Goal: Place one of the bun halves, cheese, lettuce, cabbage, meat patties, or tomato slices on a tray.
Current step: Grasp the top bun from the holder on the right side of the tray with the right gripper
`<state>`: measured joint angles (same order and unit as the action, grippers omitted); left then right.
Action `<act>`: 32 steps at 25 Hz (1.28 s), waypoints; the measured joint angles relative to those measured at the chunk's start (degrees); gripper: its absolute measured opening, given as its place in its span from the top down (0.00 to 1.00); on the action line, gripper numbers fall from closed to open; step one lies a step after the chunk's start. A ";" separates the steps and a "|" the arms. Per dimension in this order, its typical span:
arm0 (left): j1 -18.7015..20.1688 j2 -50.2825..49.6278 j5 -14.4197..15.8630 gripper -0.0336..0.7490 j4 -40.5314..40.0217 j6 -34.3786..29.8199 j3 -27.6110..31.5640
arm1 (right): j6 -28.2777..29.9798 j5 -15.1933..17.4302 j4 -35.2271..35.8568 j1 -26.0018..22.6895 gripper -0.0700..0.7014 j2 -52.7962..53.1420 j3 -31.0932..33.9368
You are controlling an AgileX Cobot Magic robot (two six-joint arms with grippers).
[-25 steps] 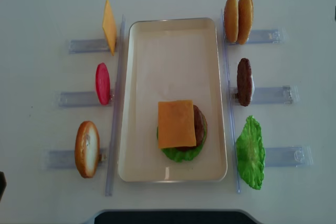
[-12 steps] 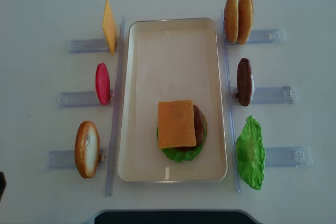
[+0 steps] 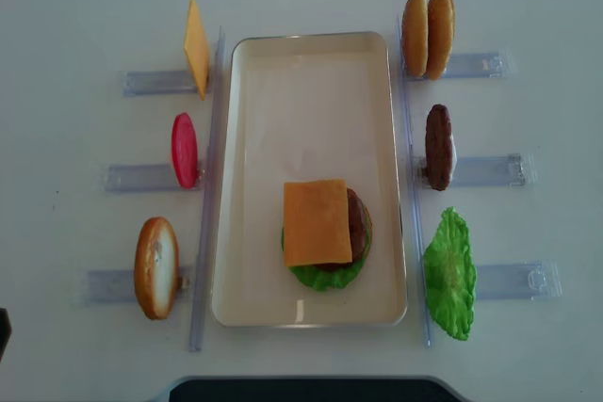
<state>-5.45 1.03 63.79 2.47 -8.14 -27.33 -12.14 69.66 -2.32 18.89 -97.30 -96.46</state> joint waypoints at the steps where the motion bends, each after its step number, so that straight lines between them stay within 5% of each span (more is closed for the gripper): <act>1: 0.00 0.00 0.00 0.75 0.00 0.00 0.00 | -0.26 0.06 -0.05 0.86 0.15 -0.99 -1.33; 9: 0.00 0.00 0.00 0.75 0.00 0.00 0.00 | -3.43 0.21 1.12 5.76 0.15 -8.00 -7.40; 32: 0.00 0.00 0.00 0.75 0.00 0.00 0.00 | -5.85 -0.95 2.98 5.70 0.15 -15.18 -8.11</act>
<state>-5.45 1.03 63.79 2.47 -8.14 -27.33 -17.99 68.71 0.66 24.58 -112.48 -104.58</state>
